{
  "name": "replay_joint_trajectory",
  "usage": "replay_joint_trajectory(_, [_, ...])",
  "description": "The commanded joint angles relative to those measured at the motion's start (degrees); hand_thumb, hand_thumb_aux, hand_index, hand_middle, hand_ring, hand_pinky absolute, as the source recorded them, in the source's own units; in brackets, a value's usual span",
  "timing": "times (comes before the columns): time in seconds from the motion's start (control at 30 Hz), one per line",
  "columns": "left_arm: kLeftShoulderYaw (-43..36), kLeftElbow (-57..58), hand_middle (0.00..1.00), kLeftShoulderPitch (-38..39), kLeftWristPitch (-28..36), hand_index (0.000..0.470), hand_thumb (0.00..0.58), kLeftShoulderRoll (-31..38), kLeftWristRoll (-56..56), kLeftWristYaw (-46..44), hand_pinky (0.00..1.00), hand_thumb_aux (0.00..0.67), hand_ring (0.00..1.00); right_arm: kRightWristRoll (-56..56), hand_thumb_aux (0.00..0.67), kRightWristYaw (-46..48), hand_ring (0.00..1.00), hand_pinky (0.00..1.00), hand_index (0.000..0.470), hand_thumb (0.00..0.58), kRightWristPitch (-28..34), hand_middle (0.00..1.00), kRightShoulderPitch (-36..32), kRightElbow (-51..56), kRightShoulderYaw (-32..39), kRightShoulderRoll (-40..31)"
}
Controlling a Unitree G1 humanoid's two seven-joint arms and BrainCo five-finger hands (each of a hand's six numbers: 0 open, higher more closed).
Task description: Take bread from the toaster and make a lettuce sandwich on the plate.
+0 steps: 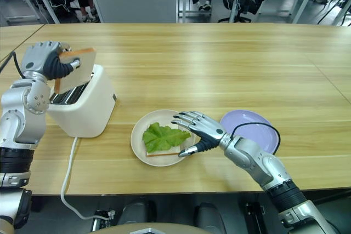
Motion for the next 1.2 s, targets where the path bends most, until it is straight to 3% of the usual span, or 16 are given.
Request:
replay_joint_trajectory(0.03, [1.93,-5.29,1.0,-2.13,-3.25,0.46,0.58,1.25,-3.34,-0.63,1.0,0.67,1.0,1.0,0.0,0.24,0.0,0.0,0.0,0.0,-1.0,0.0,0.17,-1.97,-2.0,-0.88])
replay_joint_trajectory(0.13, [1.67,-9.64,1.0,-3.09,-5.02,0.46,0.58,-1.11,-10.88,-4.94,1.0,0.67,1.0,-1.36,0.0,-2.04,0.0,0.0,0.0,0.0,-3.05,0.0,0.07,-3.82,-3.33,-2.2])
replay_joint_trajectory(0.3, [-6.64,-7.67,1.0,-1.39,-7.72,0.46,0.58,-7.44,-26.21,-19.96,1.0,0.67,1.0,-7.64,0.0,-8.19,0.0,0.0,0.0,0.0,-8.07,0.0,0.63,-6.22,-4.41,-4.9])
replay_joint_trajectory(0.47, [-10.36,0.82,1.0,1.08,-7.53,0.46,0.58,-12.42,-38.25,-31.95,1.0,0.67,1.0,-9.88,0.0,-11.72,0.0,0.0,0.0,0.0,-12.85,0.0,1.87,-9.33,-4.93,-6.14])
replay_joint_trajectory(0.6, [-12.98,11.9,1.0,-0.19,-10.22,0.46,0.58,-16.65,-40.85,-36.58,1.0,0.67,1.0,-10.38,0.0,-11.37,0.0,0.0,0.0,0.0,-14.32,0.0,2.92,-10.56,-4.5,-6.15])
replay_joint_trajectory(0.9, [-16.32,29.88,1.0,-2.12,-19.66,0.46,0.58,-23.42,-37.54,-35.3,1.0,0.67,1.0,-11.89,0.0,-6.34,0.0,0.0,0.0,0.0,-13.17,0.0,2.71,-5.86,0.99,-2.84])
replay_joint_trajectory(1.2, [-17.07,48.0,1.0,-5.05,-31.52,0.46,0.58,-26.41,-32.08,-27.96,1.0,0.67,1.0,-15.29,0.0,-1.62,0.0,0.0,0.0,0.0,-8.84,0.0,-2.75,6.92,7.57,2.17])
